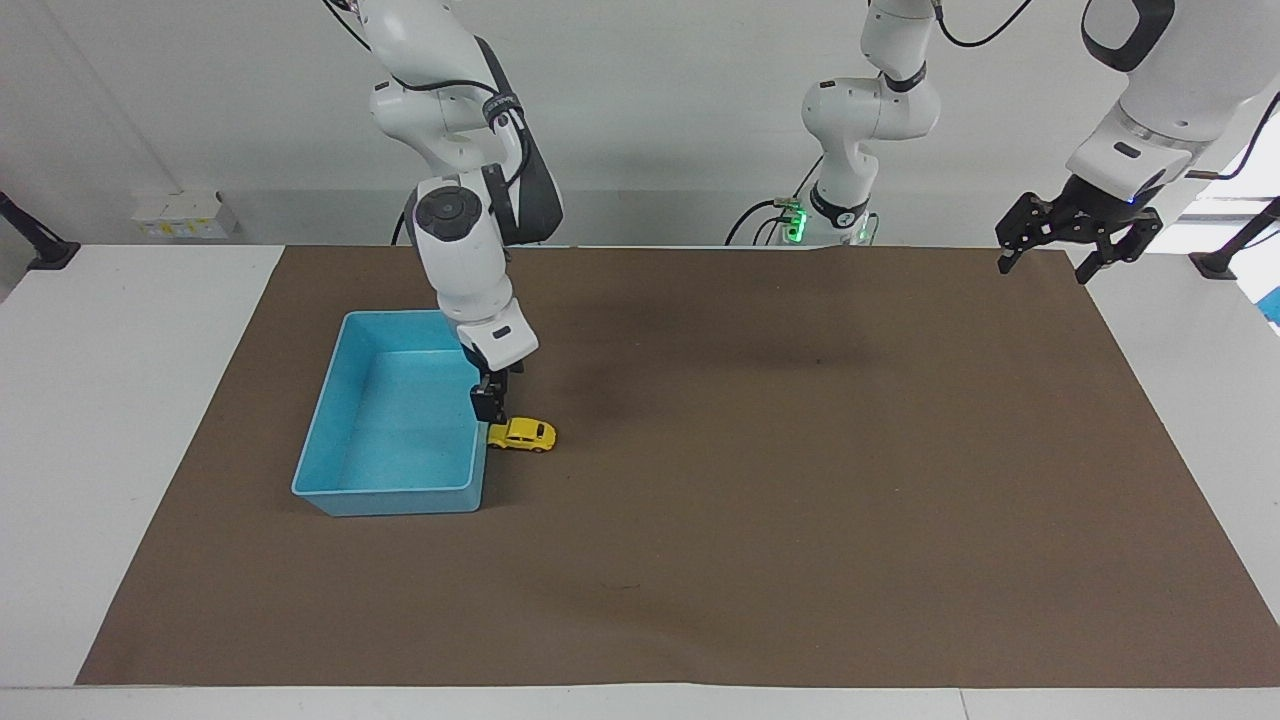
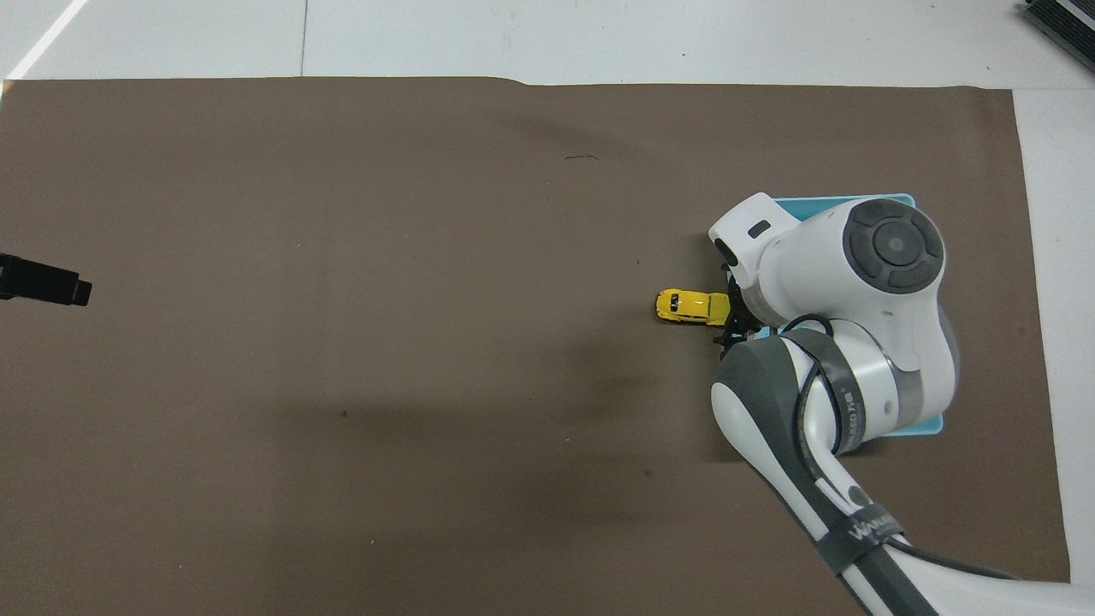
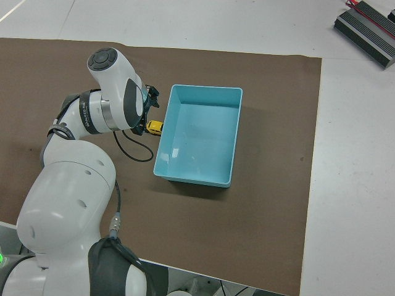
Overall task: Wind up and store yellow beetle car
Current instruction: 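Grasp the yellow car beside the bin with the right gripper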
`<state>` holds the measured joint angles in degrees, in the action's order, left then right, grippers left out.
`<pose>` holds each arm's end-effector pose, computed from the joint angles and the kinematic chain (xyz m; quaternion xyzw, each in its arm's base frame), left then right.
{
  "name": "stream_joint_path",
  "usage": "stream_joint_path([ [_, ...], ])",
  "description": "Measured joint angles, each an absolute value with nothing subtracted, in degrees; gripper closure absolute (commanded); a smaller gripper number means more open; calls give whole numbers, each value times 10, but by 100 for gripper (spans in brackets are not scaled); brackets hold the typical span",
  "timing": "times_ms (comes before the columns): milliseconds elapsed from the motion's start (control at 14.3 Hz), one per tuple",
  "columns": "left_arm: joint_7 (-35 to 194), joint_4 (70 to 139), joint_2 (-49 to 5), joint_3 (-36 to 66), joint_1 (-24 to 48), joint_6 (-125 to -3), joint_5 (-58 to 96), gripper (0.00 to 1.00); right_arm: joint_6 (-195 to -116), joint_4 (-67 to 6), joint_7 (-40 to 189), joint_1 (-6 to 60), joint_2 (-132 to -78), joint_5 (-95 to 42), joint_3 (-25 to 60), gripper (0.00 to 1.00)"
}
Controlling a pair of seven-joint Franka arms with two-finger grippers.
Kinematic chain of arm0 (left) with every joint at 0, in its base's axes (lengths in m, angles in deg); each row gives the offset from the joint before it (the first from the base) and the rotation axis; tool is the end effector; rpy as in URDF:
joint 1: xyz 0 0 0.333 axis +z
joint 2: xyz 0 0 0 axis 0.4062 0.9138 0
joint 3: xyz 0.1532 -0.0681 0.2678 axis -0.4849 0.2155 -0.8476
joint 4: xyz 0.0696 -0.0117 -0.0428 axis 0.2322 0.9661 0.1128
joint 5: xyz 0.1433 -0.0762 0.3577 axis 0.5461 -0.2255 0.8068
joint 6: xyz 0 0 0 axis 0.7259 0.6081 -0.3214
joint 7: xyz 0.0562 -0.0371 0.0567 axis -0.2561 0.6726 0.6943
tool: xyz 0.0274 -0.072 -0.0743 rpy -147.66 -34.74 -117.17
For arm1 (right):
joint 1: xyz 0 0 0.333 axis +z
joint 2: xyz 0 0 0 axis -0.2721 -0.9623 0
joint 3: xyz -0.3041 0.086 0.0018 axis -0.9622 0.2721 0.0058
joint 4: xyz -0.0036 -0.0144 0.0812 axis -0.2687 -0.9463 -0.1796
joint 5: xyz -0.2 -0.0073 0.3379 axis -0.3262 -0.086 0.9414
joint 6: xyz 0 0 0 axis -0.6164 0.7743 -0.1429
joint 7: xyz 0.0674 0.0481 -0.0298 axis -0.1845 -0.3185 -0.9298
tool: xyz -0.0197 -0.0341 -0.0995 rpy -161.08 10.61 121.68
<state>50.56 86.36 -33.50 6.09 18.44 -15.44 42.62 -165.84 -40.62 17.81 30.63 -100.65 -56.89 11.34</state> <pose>0.5467 0.0046 0.6331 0.9935 -0.1129 0.0076 0.0123 0.5762 0.1632 0.3773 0.7620 0.6468 0.0288 0.0089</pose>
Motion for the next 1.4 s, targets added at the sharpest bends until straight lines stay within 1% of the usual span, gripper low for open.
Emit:
stream_joint_path([
  [349,506,864,-335,61,184,-154,426,0,-1717,-408,178,306,-1053,-569,113,0],
  [488,506,864,-335,61,184,-154,426,0,-1725,-408,178,307,-1064,-569,113,2],
  [628,506,864,-335,61,184,-154,426,0,-1726,-408,178,307,-1067,-570,113,8],
  [698,506,864,-335,61,184,-154,426,0,-1726,-408,178,307,-1068,-571,113,18],
  [837,506,864,-335,61,184,-154,426,0,-1726,-408,178,307,-1072,-578,113,26],
  [907,506,864,-335,61,184,-154,426,0,-1726,-408,178,307,-1073,-582,114,37],
  [977,506,864,-335,61,184,-154,426,0,-1726,-408,178,307,-1074,-585,114,42],
  [1116,506,864,-335,61,184,-154,426,0,-1726,-408,177,307,-1075,-587,114,48],
  [1326,506,864,-335,61,184,-154,426,0,-1726,-408,177,309,-1075,-587,115,80],
  [1395,506,864,-335,61,184,-154,426,0,-1726,-408,177,310,-1075,-587,115,84],
])
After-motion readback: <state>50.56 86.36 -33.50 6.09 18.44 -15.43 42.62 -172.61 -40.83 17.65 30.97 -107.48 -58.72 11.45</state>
